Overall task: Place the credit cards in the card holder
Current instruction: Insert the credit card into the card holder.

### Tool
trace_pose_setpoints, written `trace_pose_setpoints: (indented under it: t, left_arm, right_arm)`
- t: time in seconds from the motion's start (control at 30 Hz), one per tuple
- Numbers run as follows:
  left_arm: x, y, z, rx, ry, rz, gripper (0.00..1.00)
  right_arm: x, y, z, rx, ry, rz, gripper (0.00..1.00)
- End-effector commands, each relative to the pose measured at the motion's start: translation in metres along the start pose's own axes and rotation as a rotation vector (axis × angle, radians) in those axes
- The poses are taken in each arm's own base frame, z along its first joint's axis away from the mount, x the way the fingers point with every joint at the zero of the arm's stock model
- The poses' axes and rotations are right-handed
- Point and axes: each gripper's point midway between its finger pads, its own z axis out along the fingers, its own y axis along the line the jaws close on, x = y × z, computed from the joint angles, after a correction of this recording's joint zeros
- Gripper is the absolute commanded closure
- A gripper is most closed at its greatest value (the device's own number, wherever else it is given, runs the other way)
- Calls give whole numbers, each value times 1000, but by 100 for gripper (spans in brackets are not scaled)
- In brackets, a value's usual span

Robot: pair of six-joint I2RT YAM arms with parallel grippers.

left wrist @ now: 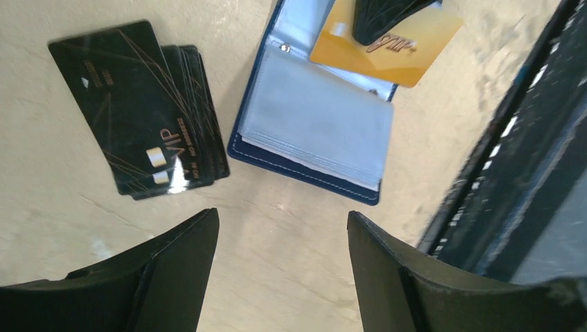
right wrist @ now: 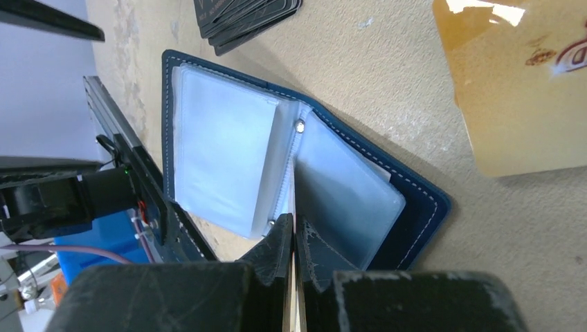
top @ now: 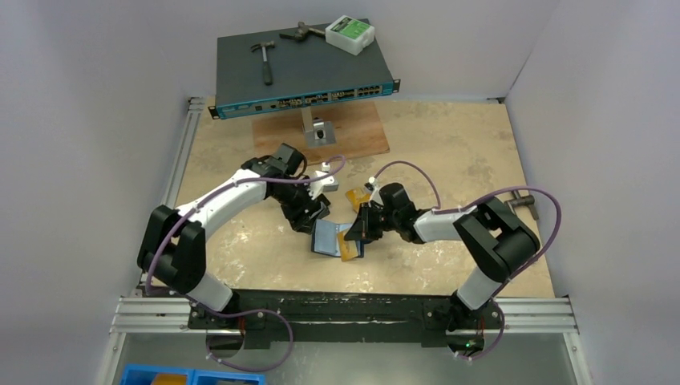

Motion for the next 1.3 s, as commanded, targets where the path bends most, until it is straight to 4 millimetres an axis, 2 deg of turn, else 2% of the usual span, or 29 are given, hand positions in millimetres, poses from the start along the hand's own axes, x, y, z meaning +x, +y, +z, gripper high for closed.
trace_pose_setpoints:
  t: [0.0, 0.1, 0.17, 0.27, 0.37, 0.47, 0.57, 0.67, 0.83, 0.97, 1.1, 1.27]
  left_arm:
    - [-21, 24, 4, -137, -63, 379, 32]
    - [-35, 24, 4, -128, -89, 453, 32]
    - [-38, 12, -1, -81, -124, 545, 32]
    - [-28, -3, 4, -34, -98, 708, 30]
    - [-12, -5, 14, -27, -52, 916, 29]
    - [-15, -7, 21, -63, -85, 1095, 28]
    - [-26, -13, 26, -83, -135, 1168, 27]
    - [-22, -19, 35, -59, -123, 1228, 27]
    - [8, -26, 57, 3, -73, 1393, 28]
    - [26, -26, 67, 35, -37, 1491, 28]
    - [25, -22, 74, 2, -52, 1555, 29]
    - [24, -23, 81, 6, -66, 1598, 41]
  right_arm:
    - [1, -7, -10, 62, -11, -60, 100]
    - [-2, -2, -16, 66, -16, -90, 100]
    - [-6, 3, -18, 63, -18, -105, 100]
    - [-13, 11, -20, 57, -21, -120, 100]
    - [-23, 20, -22, 56, -29, -132, 100]
    - [-32, 32, -26, 40, -59, -132, 100]
    - [-39, 39, -29, 28, -86, -121, 100]
    - [-45, 39, -27, 25, -116, -103, 100]
    - [-45, 36, -13, -12, -130, -52, 100]
    - [-43, 28, -3, -29, -149, 4, 100]
    - [-41, 23, -1, -27, -156, 23, 100]
    - [-40, 20, -2, -24, -176, 45, 100]
